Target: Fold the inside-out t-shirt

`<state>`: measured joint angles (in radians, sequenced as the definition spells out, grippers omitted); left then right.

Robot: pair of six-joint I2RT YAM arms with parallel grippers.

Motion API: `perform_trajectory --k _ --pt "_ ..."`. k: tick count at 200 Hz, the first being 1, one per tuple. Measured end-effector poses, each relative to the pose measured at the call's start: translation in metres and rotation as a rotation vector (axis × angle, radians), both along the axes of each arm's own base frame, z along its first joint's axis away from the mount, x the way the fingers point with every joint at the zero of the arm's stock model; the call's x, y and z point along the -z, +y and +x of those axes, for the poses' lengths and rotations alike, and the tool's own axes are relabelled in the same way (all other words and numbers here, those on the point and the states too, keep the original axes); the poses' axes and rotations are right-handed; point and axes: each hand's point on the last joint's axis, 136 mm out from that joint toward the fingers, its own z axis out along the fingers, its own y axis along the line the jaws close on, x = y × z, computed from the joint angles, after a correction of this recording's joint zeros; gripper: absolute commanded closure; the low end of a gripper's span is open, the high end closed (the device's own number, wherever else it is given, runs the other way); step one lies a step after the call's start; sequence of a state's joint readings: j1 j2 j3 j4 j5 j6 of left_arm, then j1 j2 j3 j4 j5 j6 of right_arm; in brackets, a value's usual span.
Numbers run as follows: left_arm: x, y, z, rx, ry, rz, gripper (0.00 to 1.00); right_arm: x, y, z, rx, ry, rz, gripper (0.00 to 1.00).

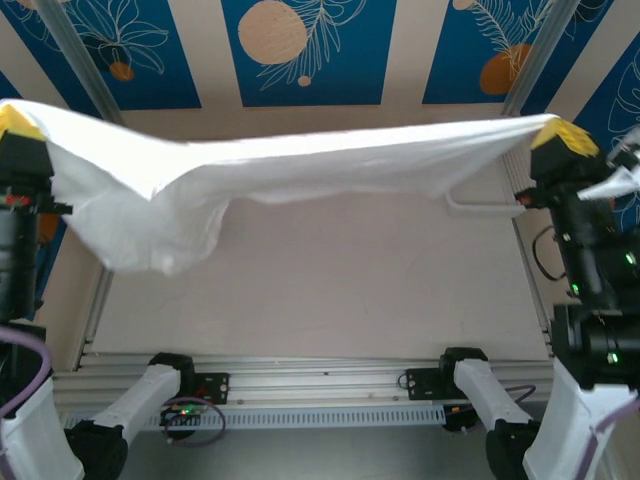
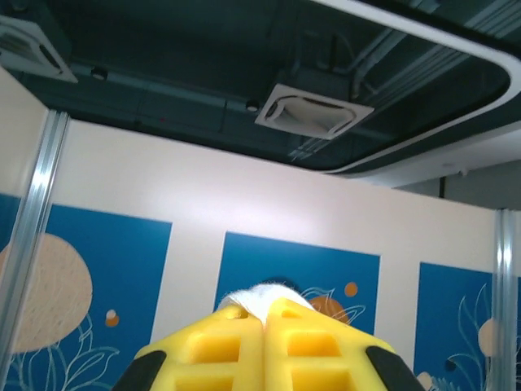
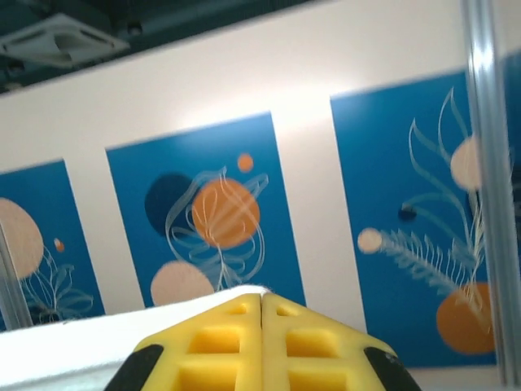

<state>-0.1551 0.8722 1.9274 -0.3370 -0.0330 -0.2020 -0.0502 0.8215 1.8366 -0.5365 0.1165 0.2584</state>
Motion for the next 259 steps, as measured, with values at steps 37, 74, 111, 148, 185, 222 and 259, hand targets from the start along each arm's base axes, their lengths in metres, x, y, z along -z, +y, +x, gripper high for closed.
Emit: perform_trajectory --k 37,74,111,148,185,222,259 --pt "-0.007 -0.004 0.023 0.001 0.023 0.007 1.0 -0.009 -0.004 -0.007 0.044 -0.022 -0.034 1.0" --pt "0.037 -0.018 0.139 -0.03 0.224 0.038 1.0 0.022 -0.012 0.065 0.083 0.103 -0.072 1.0" --pt "0.164 -0.038 0.297 -0.061 0.536 0.101 1.0 0.115 -0.022 0.202 0.095 0.351 -0.087 1.0" --pt "0.347 -0.056 0.436 -0.08 0.863 0.187 0.86 0.261 -0.026 0.348 0.074 0.647 -0.053 1.0" --pt "0.493 -0.079 0.559 -0.046 1.034 0.231 0.68 0.416 -0.011 0.478 0.04 0.902 -0.018 0.75" --pt "0.587 -0.094 0.588 0.026 1.187 0.218 0.45 0.507 0.017 0.523 0.042 1.063 -0.058 0.61" --pt "0.579 -0.1 0.534 0.109 1.29 0.121 0.39 0.501 0.04 0.468 0.037 1.165 -0.098 0.54"
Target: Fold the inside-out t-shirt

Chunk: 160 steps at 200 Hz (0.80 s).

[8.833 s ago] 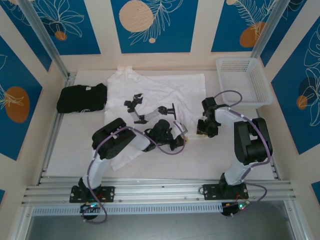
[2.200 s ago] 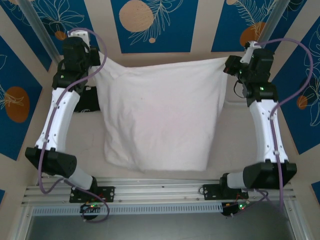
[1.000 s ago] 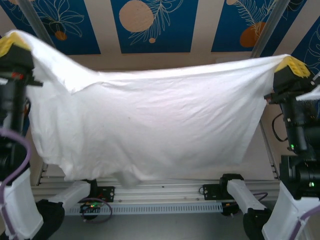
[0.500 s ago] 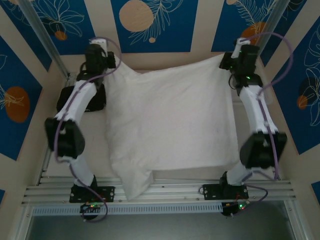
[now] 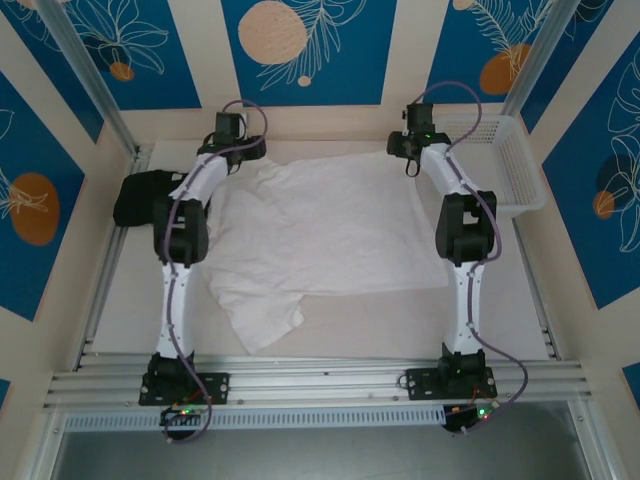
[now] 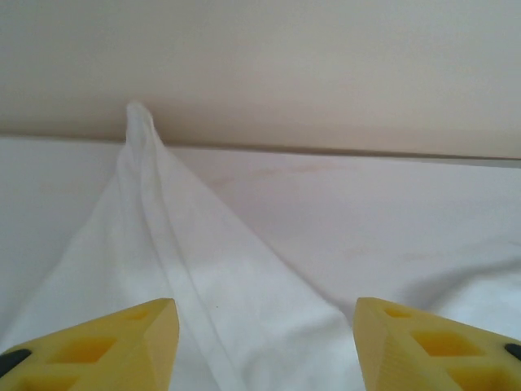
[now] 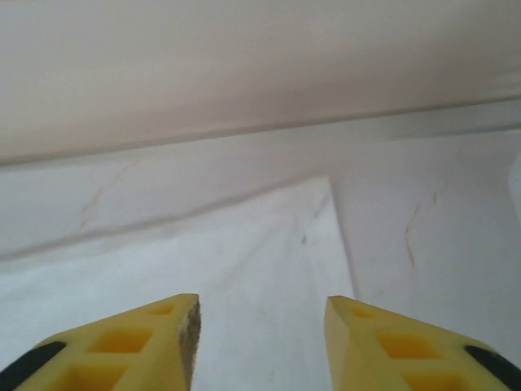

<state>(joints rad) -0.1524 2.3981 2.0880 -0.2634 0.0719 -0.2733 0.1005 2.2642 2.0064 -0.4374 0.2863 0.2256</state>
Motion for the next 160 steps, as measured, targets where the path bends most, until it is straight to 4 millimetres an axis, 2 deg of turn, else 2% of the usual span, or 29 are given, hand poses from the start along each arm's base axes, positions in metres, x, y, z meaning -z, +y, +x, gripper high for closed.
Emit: perform_trajectory --k 13,35,45,57,71,87,96,110,125,160 --pt "-0.02 -0.001 -0.041 -0.011 0.01 -0.067 0.39 -0.01 0.006 -0.041 0.001 0.032 0.016 0.53" --pt "-0.068 -0.007 -0.127 -0.011 -0.053 -0.212 0.36 -0.026 0.011 -0.118 0.017 0.057 0.078 0.51" --pt "-0.083 -0.011 -0.16 -0.002 -0.094 -0.255 0.36 -0.023 0.009 -0.152 0.035 0.079 0.125 0.51" --pt "-0.087 -0.021 -0.193 0.029 -0.113 -0.289 0.35 -0.008 0.001 -0.183 0.068 0.122 0.174 0.51" --pt "-0.07 -0.032 -0.22 0.059 -0.083 -0.314 0.35 0.022 -0.016 -0.211 0.13 0.201 0.223 0.51" --pt "-0.027 -0.037 -0.244 0.072 0.014 -0.316 0.35 0.058 -0.037 -0.238 0.211 0.308 0.275 0.52" --pt "-0.002 -0.034 -0.258 0.06 0.077 -0.314 0.35 0.072 -0.046 -0.251 0.248 0.354 0.298 0.52" --pt "0.024 -0.033 -0.275 0.057 0.149 -0.307 0.34 0.082 -0.048 -0.263 0.265 0.402 0.326 0.53" --pt "0.034 -0.036 -0.284 0.066 0.177 -0.305 0.34 0.086 -0.042 -0.264 0.246 0.428 0.353 0.54" --pt "0.044 -0.046 -0.286 0.099 0.2 -0.313 0.33 0.105 -0.032 -0.256 0.207 0.511 0.373 0.56"
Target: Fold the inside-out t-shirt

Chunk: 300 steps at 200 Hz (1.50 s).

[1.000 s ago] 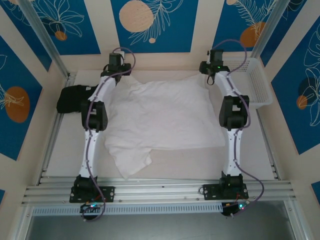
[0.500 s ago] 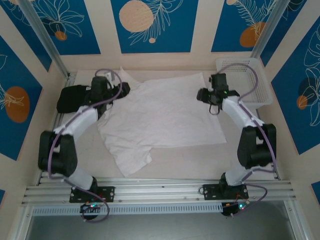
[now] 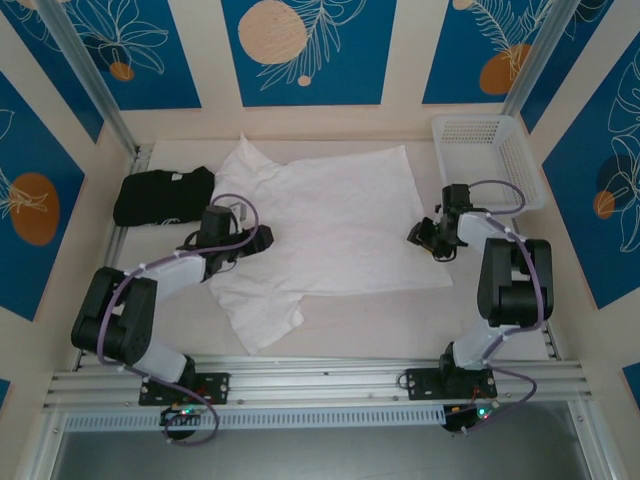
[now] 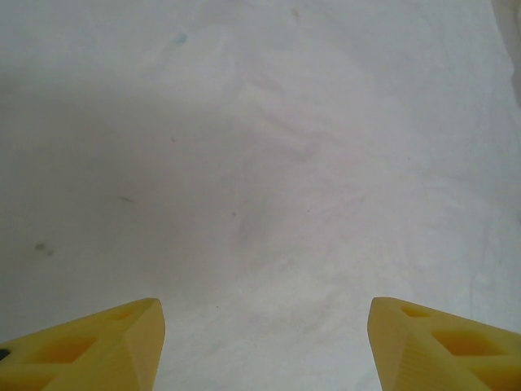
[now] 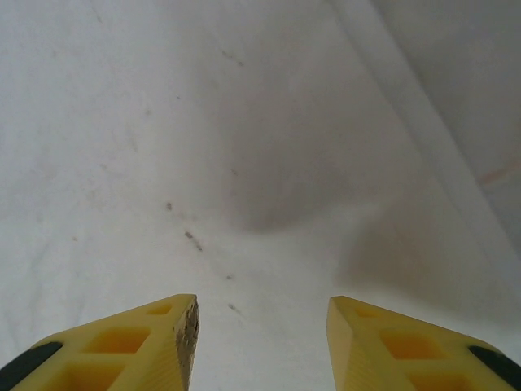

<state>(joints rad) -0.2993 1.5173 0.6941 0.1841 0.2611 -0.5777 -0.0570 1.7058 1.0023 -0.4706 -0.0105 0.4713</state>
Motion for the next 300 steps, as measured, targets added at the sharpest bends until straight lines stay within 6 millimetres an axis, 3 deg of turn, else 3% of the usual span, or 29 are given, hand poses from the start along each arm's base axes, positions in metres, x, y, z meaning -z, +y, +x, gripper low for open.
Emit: perform_trajectory --k 19,44,112,172,192,235,270,300 --pt "0.009 0.0 -0.004 0.004 0.021 0.003 0.33 0.013 -0.002 -0.002 -0.019 0.06 -0.01 0.57" --pt "0.011 0.0 -0.007 0.007 0.029 0.002 0.33 0.013 -0.008 -0.003 -0.037 0.09 -0.049 0.57" --pt "-0.012 -0.001 -0.012 0.023 -0.01 -0.018 0.31 0.017 -0.049 -0.025 0.036 0.158 -0.152 0.6" --pt "-0.002 0.01 -0.016 -0.001 0.019 0.046 0.3 0.014 -0.048 -0.052 0.068 0.163 -0.146 0.56" --pt "0.0 0.012 -0.021 -0.003 0.03 0.06 0.3 0.005 -0.048 -0.062 0.091 0.138 -0.152 0.54" --pt "-0.024 0.017 -0.043 0.003 -0.022 0.042 0.3 -0.029 -0.067 -0.078 0.205 0.023 -0.179 0.53" --pt "-0.045 0.002 -0.058 0.056 -0.083 0.019 0.3 -0.022 -0.088 -0.106 0.337 0.085 -0.168 0.53" --pt "-0.045 -0.003 -0.069 0.081 -0.091 0.014 0.3 -0.015 -0.099 -0.126 0.423 0.163 -0.154 0.52"
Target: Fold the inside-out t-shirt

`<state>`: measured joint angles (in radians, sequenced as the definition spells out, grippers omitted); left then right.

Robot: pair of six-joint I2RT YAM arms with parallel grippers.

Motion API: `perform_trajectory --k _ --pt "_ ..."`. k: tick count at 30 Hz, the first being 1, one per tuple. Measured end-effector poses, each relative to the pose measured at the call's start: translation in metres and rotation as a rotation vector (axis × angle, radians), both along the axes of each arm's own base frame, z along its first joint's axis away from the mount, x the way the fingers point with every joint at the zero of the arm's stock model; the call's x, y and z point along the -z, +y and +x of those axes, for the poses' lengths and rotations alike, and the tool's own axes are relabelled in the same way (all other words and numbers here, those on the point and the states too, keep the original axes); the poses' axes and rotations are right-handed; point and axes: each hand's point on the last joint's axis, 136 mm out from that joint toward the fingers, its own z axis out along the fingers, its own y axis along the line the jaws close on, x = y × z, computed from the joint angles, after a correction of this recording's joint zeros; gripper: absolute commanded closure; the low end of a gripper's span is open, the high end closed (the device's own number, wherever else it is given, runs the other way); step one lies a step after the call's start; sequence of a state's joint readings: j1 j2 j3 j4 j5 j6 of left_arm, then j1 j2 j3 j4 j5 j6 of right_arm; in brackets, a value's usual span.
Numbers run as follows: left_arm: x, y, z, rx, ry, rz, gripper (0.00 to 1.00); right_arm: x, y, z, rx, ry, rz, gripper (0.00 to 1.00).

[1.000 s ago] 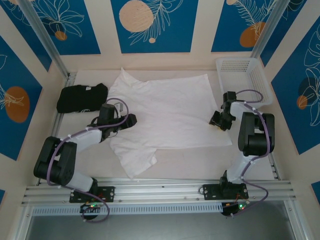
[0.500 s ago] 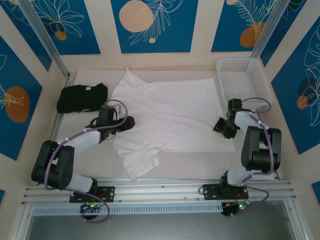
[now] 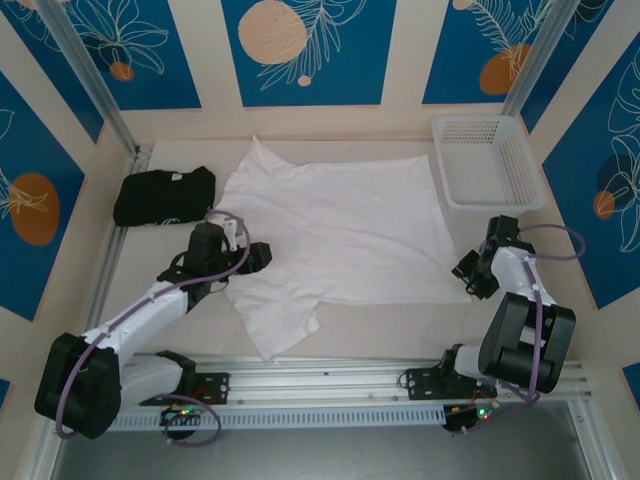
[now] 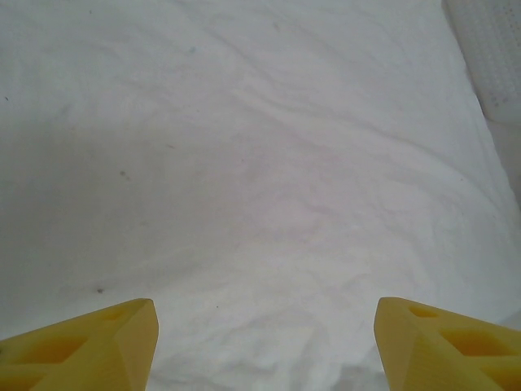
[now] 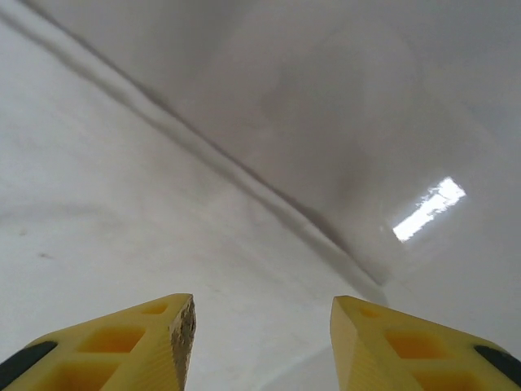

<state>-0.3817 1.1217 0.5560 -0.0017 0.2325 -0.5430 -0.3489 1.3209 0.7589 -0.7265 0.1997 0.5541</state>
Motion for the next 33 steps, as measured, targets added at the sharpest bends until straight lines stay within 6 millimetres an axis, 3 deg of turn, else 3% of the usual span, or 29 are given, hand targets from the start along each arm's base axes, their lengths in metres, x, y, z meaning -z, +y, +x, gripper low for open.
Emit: perform_trajectory --k 7,12,17,20,26,33 --pt "0.004 -0.002 -0.006 0.017 0.011 -0.004 0.29 0.03 0.004 -0.024 0.069 0.178 0.065 0.53" --pt "0.004 -0.007 -0.01 0.041 0.014 -0.009 0.29 0.036 0.005 -0.028 0.082 0.216 0.083 0.58" --pt "0.004 -0.01 -0.012 0.051 0.016 -0.008 0.29 0.036 0.007 -0.023 0.07 0.221 0.103 0.8" --pt "0.008 -0.012 -0.017 0.061 0.03 -0.001 0.3 0.035 0.009 -0.019 0.059 0.202 0.116 0.86" --pt "0.034 -0.019 -0.054 0.128 0.119 0.066 0.31 0.032 0.012 -0.013 0.026 0.159 0.118 0.92" --pt "0.032 -0.004 -0.103 0.124 0.16 0.111 0.41 0.015 0.017 0.001 -0.022 0.049 0.099 0.96"
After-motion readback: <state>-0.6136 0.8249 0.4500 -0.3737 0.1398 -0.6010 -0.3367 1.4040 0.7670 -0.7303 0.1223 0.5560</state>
